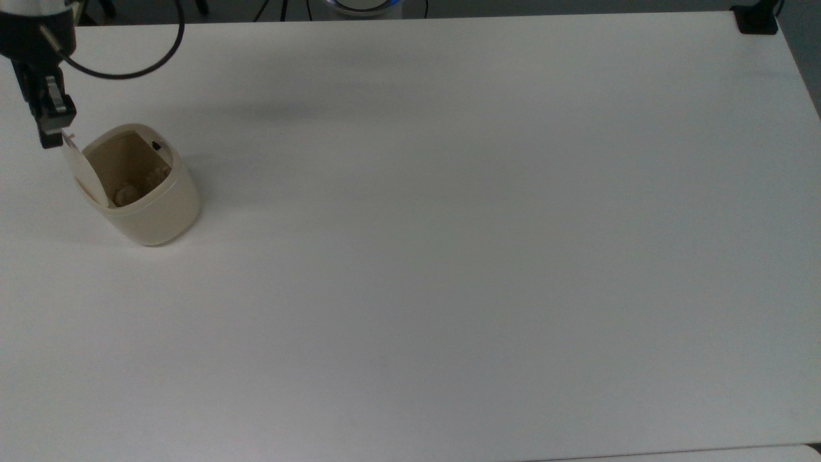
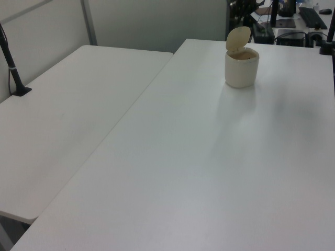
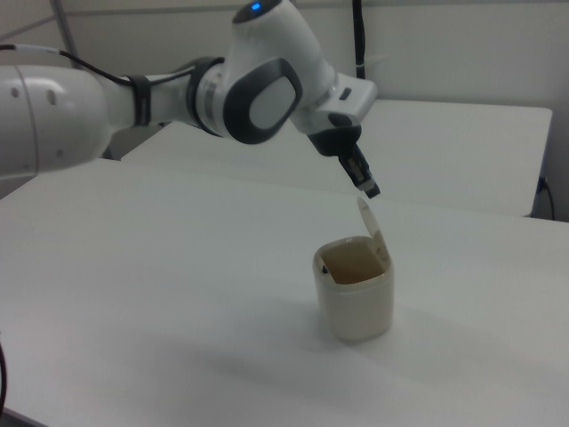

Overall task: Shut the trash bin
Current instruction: 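Lower the gripper beside the open lid of the bin, then push the open lid over and down onto the bin rim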

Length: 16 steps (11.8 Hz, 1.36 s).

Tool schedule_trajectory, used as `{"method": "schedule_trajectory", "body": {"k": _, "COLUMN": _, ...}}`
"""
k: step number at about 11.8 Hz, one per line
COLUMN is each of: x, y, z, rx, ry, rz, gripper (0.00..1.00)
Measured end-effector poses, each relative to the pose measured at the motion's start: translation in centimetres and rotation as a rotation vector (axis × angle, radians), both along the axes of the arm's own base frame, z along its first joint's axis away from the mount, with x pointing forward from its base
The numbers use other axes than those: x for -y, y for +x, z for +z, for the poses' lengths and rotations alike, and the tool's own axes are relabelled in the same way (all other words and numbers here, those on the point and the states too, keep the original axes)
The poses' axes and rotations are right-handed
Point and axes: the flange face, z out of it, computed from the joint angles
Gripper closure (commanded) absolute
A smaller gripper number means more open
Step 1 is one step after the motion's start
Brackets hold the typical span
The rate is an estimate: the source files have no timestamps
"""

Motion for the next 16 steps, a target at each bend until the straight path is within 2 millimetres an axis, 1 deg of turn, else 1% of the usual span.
{"method": "schedule_trajectory", "body": {"k": 2, "x": 0.0, "y": 0.8, "z": -1.4, "rx": -0.017, "ry": -0.005, "rz": 0.002, "gripper": 1.0}}
{"method": "schedule_trajectory", "body": {"k": 5, "x": -0.1, "y": 1.2, "z": -1.7, "rx": -0.024, "ry": -0.012, "rz": 0.016, "gripper": 1.0}}
{"method": "schedule_trajectory", "body": {"k": 9, "x": -0.6, "y": 0.1, "z": -3.5, "rx": -0.19, "ry": 0.047, "rz": 0.097, "gripper": 1.0}}
{"method": "schedule_trajectory", "body": {"k": 11, "x": -0.7, "y": -0.2, "z": -4.2, "rx": -0.226, "ry": 0.065, "rz": 0.12, "gripper": 1.0}}
{"method": "schedule_trajectory", "body": {"k": 13, "x": -1.0, "y": -0.4, "z": -5.5, "rx": -0.253, "ry": 0.075, "rz": 0.129, "gripper": 1.0}}
{"method": "schedule_trajectory", "body": {"k": 16, "x": -2.1, "y": -0.2, "z": -8.2, "rx": -0.3, "ry": 0.09, "rz": 0.147, "gripper": 1.0}}
